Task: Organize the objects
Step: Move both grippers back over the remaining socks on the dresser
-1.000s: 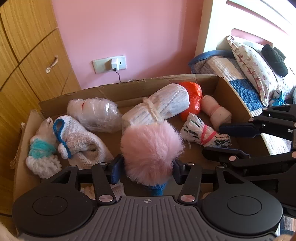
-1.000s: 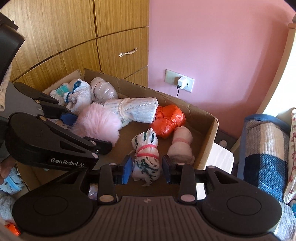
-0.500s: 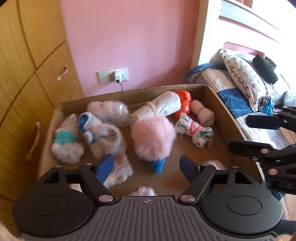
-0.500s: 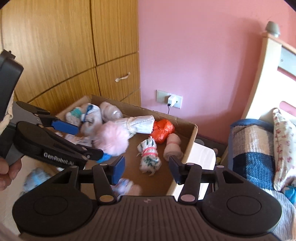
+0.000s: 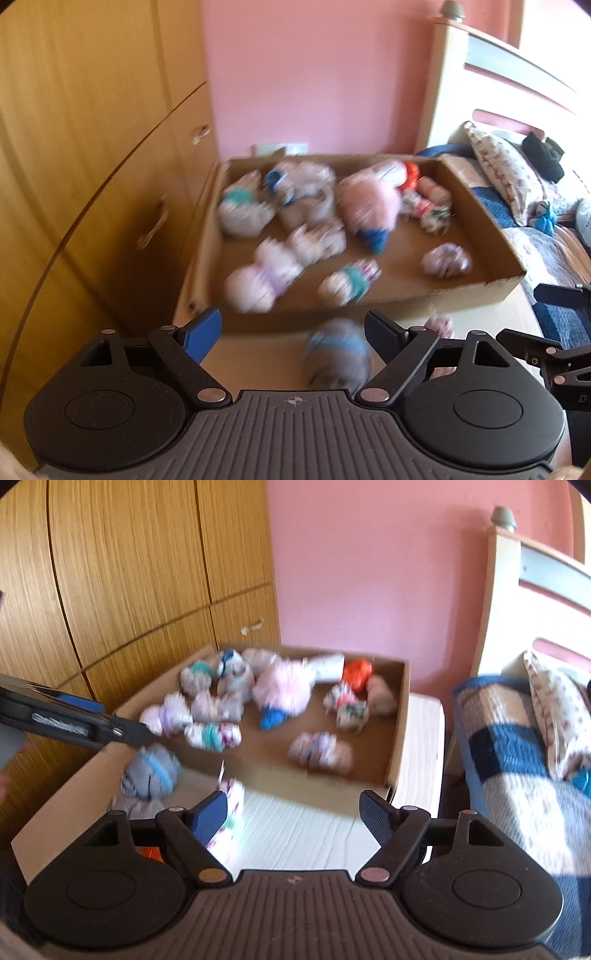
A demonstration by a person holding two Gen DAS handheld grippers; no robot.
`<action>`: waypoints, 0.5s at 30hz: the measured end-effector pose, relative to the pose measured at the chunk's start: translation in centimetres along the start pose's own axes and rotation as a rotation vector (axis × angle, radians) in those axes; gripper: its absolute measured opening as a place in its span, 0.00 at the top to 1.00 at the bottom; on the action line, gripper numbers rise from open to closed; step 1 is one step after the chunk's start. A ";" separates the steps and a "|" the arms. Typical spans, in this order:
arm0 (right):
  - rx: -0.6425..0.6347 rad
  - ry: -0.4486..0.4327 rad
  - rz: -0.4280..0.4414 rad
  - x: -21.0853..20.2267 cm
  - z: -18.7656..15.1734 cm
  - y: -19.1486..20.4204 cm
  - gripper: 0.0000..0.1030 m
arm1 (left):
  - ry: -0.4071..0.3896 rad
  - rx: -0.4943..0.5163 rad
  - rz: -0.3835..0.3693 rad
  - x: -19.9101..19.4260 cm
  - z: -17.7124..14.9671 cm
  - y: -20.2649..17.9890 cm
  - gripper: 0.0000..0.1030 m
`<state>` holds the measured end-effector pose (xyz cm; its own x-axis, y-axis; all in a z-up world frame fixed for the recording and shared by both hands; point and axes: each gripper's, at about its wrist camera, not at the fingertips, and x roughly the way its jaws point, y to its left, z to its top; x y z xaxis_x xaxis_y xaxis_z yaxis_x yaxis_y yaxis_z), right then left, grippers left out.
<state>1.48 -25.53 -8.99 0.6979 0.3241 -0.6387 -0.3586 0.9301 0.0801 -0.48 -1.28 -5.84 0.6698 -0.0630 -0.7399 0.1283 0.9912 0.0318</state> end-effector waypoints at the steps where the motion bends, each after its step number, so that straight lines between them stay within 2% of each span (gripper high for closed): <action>1: 0.005 0.005 0.000 0.0 -0.3 0.3 0.27 | 0.005 -0.007 0.002 -0.3 -0.4 0.3 0.14; 10: -0.036 0.027 0.046 -2.1 -2.6 3.5 0.27 | 0.037 0.001 -0.034 -2.1 -4.3 0.5 0.14; 15: -0.071 0.058 0.078 -1.6 -3.8 5.8 0.27 | 0.057 -0.001 -0.049 -2.1 -5.4 0.2 0.14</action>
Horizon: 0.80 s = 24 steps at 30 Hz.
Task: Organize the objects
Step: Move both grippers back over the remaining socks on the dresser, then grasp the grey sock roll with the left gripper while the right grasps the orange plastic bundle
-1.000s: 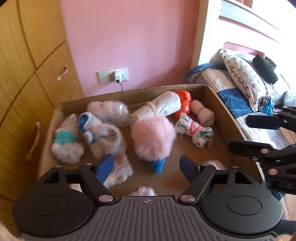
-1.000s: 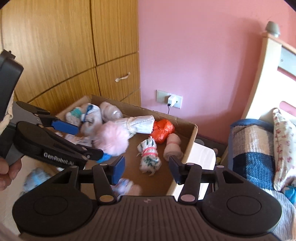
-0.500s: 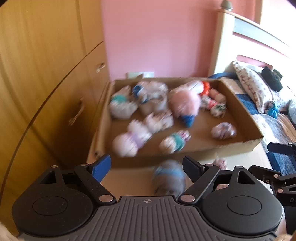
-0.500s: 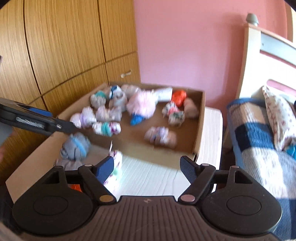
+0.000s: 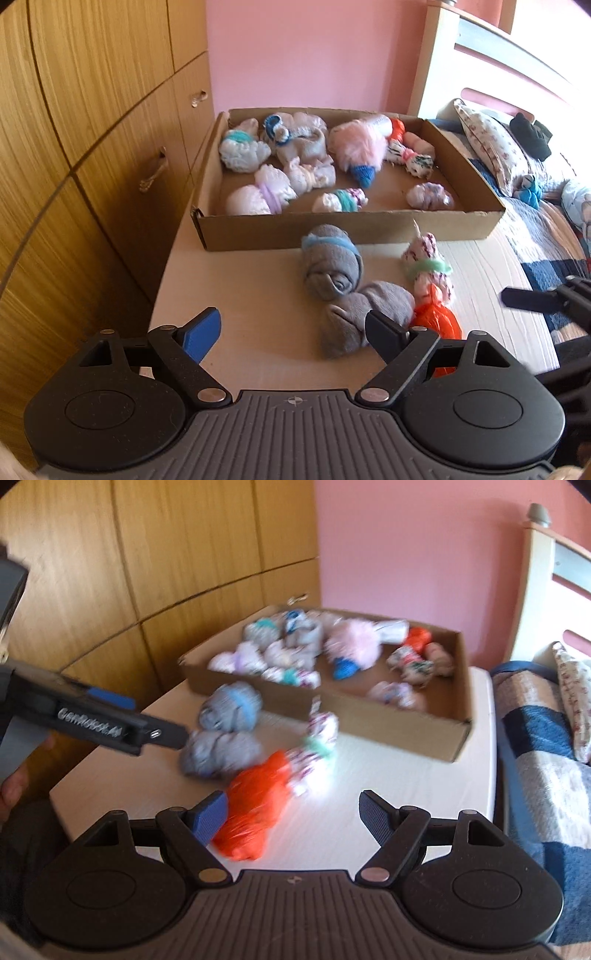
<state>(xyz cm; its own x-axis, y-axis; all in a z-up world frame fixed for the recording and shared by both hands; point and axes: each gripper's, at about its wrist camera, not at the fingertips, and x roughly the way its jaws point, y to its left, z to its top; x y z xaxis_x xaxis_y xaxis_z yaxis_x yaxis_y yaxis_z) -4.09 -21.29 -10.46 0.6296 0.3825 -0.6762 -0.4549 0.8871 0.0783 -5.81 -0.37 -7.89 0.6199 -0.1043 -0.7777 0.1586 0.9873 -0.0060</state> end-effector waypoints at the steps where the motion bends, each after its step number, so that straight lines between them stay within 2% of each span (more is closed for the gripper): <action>1: -0.010 0.002 0.002 0.2 0.0 0.4 0.27 | 0.002 0.006 -0.003 0.0 0.0 -0.1 0.14; 4: -0.022 0.019 0.014 1.1 0.0 1.3 0.32 | 0.004 0.014 -0.007 0.2 0.1 -0.5 0.13; 7: -0.032 0.035 0.007 1.8 -0.1 1.7 0.43 | 0.013 0.008 -0.017 0.3 0.1 -0.7 0.12; 8: -0.029 0.042 0.007 2.1 -0.2 1.8 0.47 | 0.017 0.011 -0.020 0.4 0.1 -0.8 0.12; 9: -0.024 0.051 0.011 2.4 -0.3 1.7 0.59 | 0.020 0.014 -0.020 0.5 0.1 -0.9 0.12; 10: -0.019 0.059 0.014 2.4 -0.3 1.6 0.66 | 0.023 0.017 -0.024 0.6 0.1 -1.0 0.12; 14: 0.006 0.064 0.014 2.0 -0.6 0.7 0.69 | 0.029 0.028 -0.036 1.1 0.2 -1.6 0.12; 24: 0.085 0.050 -0.030 0.6 -1.6 -0.8 0.69 | 0.057 0.050 -0.050 3.4 0.5 -3.9 0.11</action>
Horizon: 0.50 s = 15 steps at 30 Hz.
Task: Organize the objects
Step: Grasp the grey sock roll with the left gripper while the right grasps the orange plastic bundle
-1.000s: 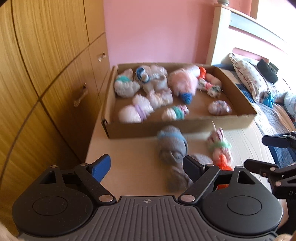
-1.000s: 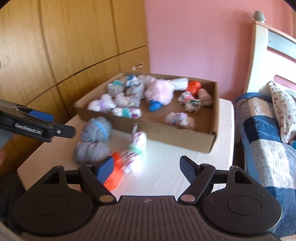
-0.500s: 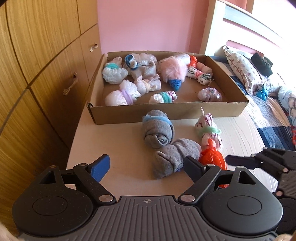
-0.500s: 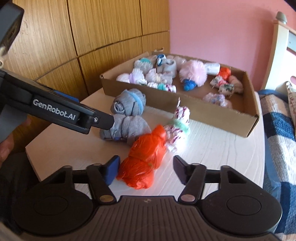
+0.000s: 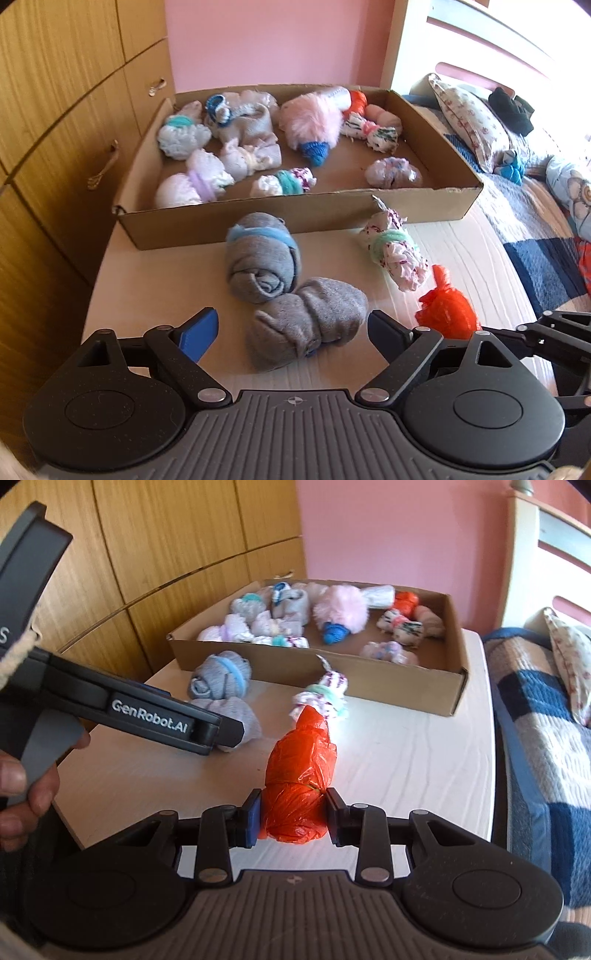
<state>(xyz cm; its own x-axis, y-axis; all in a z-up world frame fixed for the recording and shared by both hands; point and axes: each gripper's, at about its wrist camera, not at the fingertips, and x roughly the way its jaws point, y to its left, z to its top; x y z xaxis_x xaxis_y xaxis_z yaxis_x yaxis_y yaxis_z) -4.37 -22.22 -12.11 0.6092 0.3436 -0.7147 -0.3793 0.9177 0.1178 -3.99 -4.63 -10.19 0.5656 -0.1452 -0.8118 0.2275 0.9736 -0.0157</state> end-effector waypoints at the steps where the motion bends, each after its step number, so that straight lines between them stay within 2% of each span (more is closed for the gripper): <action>1: 0.000 -0.002 -0.005 0.0 0.0 0.0 0.69 | 0.003 0.000 0.003 0.3 0.0 -0.1 0.11; 5: -0.015 0.005 0.003 0.3 0.0 0.3 0.69 | 0.019 -0.012 0.005 1.1 0.0 -0.3 0.12; 10: -0.028 0.010 0.014 0.0 -0.2 0.8 0.69 | 0.030 -0.002 0.002 1.3 -0.1 -0.4 0.22; 11: -0.029 0.008 0.015 0.0 -0.2 0.8 0.69 | 0.029 0.002 0.002 1.3 -0.1 -0.4 0.27; 15: -0.027 0.011 0.014 -0.2 -0.3 0.9 0.69 | 0.028 0.008 0.003 1.2 -0.1 -0.5 0.31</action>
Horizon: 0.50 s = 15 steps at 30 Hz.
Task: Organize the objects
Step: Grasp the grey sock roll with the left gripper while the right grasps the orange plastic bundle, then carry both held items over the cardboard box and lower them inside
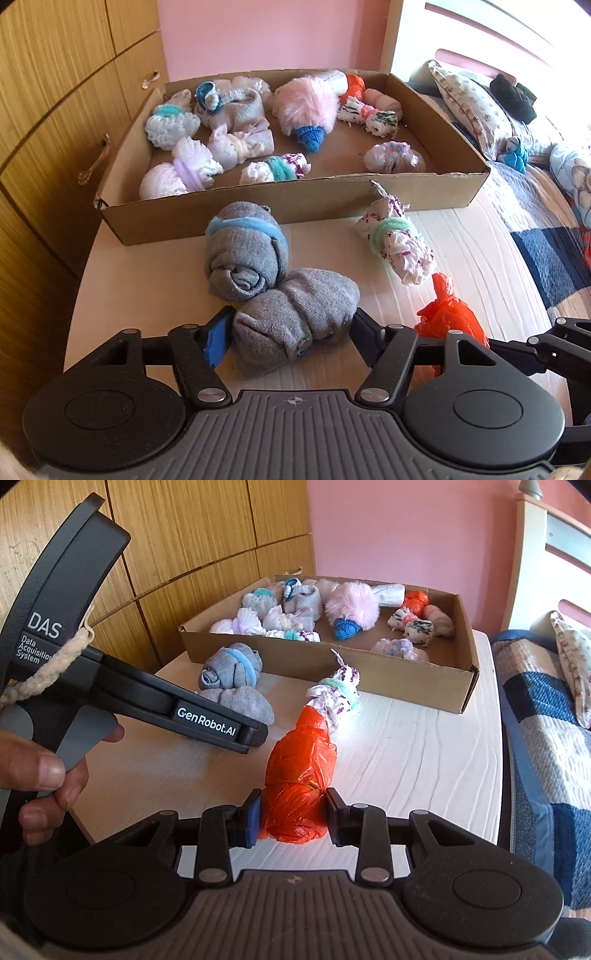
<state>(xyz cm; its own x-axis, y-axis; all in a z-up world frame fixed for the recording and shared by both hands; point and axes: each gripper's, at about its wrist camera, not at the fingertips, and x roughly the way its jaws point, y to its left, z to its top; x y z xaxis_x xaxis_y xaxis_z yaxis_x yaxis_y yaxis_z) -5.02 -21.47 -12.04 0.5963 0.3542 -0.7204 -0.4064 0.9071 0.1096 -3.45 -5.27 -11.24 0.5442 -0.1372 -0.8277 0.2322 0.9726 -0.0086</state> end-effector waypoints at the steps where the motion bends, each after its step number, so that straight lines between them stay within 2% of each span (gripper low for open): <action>1: 0.001 -0.001 -0.001 -0.1 0.0 0.0 0.69 | 0.001 -0.003 -0.003 -0.1 0.0 0.1 0.32; 8: 0.041 -0.012 0.003 -1.2 0.0 -0.4 0.69 | 0.002 0.000 -0.007 -1.6 -0.9 0.8 0.34; 15: 0.053 -0.042 0.002 -3.6 0.7 -1.0 0.69 | 0.000 0.019 -0.040 -4.7 -2.2 1.1 0.34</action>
<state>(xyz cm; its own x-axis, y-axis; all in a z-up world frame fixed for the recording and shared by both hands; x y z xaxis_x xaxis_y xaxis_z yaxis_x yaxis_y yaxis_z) -6.27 -23.51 -9.13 0.6247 0.3646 -0.6906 -0.3711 0.9167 0.1482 -7.47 -3.10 -8.57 0.5340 -0.1758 -0.8270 0.2689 0.9627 -0.0310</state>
